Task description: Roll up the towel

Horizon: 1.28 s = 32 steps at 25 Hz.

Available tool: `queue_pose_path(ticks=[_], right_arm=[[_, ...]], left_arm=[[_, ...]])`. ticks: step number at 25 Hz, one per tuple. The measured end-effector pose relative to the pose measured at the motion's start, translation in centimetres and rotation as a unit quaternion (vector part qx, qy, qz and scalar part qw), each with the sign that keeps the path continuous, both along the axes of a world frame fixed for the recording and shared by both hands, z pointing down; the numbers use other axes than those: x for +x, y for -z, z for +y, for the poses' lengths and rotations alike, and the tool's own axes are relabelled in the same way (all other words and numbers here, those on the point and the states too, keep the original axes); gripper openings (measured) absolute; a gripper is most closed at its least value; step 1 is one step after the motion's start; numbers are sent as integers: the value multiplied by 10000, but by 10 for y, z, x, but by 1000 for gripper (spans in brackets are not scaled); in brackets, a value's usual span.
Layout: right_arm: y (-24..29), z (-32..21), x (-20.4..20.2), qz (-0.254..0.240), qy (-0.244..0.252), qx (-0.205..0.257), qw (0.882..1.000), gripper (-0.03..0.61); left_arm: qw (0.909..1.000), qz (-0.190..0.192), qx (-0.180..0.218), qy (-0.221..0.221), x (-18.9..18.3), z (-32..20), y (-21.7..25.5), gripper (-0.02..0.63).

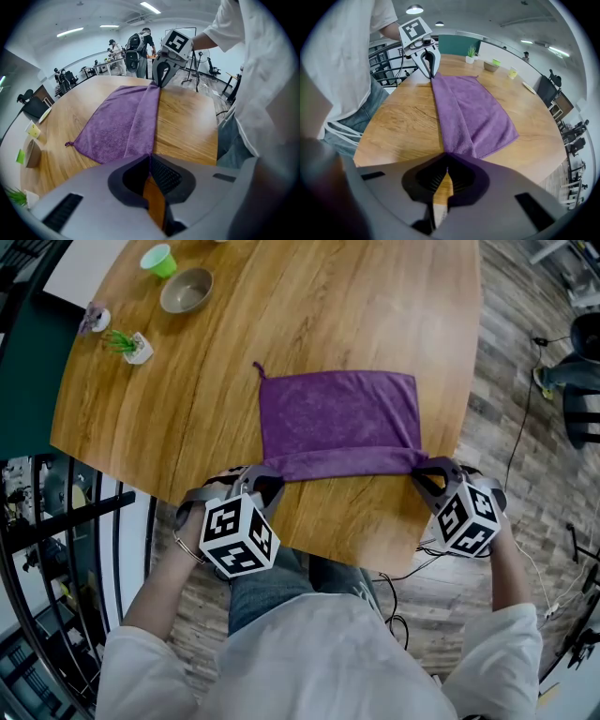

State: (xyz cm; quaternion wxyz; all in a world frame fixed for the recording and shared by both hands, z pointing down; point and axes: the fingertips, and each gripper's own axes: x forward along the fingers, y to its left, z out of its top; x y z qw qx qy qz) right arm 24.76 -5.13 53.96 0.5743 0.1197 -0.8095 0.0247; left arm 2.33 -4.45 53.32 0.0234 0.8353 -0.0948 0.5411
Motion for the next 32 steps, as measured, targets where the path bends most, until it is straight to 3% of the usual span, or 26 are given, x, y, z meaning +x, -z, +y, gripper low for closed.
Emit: queue_pose_path(ticks=[9, 24, 32], right_arm=[[18, 41, -1, -252, -94, -597, 9979, 11], [35, -21, -2, -464, -696, -681, 9942, 11], [15, -40, -2, -345, -794, -609, 9944, 12]], left_arm=[[9985, 59, -537, -69, -4, 42, 11, 17], [9939, 300, -879, 598, -14, -28, 23, 18], [9947, 173, -669, 760, -14, -49, 8, 20]])
